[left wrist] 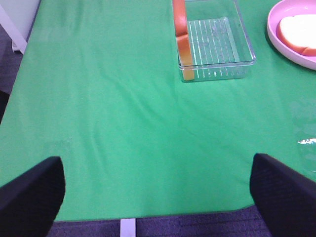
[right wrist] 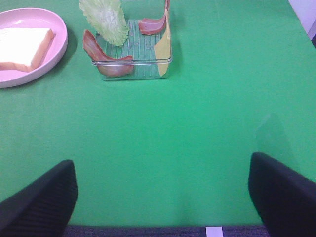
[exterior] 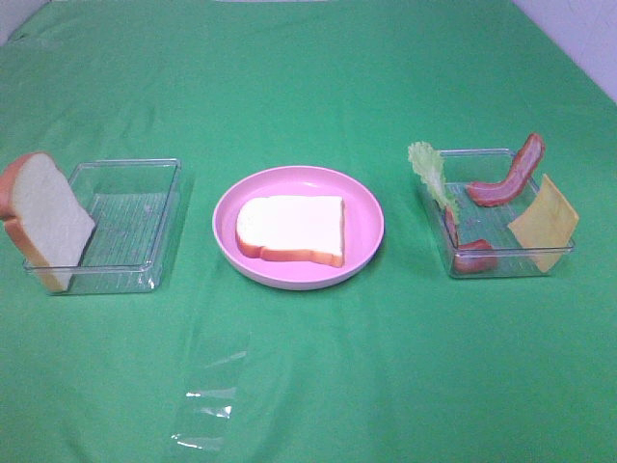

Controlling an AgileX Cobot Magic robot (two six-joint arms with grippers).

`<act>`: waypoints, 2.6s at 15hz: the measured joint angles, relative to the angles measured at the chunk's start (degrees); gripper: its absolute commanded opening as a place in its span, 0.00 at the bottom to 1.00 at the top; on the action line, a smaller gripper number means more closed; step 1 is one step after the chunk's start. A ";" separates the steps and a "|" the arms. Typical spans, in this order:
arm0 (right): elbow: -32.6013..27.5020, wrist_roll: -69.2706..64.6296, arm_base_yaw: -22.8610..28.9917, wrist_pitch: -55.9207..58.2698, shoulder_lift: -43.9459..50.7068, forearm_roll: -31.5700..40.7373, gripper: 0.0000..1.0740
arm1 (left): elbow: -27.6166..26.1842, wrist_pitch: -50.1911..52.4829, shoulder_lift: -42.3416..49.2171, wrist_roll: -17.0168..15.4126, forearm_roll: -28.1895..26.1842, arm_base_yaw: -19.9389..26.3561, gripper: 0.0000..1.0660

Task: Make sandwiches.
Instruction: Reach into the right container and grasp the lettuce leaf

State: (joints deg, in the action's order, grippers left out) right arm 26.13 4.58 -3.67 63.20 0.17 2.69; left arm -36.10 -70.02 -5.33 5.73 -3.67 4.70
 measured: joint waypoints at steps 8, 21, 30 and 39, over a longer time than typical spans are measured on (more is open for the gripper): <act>0.00 0.00 0.00 0.00 0.00 0.00 0.83 | 6.19 6.88 5.67 1.43 -1.66 -2.06 0.88; 0.11 0.00 0.00 0.00 -2.29 0.00 0.83 | 6.19 7.28 5.67 1.26 -1.55 -2.12 0.88; 27.27 -1.49 0.00 5.39 -53.97 0.29 0.83 | 6.19 7.28 5.67 1.26 -1.55 -2.12 0.88; 57.35 -7.22 12.83 5.50 -92.99 -0.06 0.83 | 6.19 7.28 5.67 1.26 -1.55 -2.12 0.88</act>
State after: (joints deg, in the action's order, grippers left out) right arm 83.48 -2.64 9.17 68.70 -92.82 2.64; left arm -29.91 -62.74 0.34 6.99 -5.21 2.58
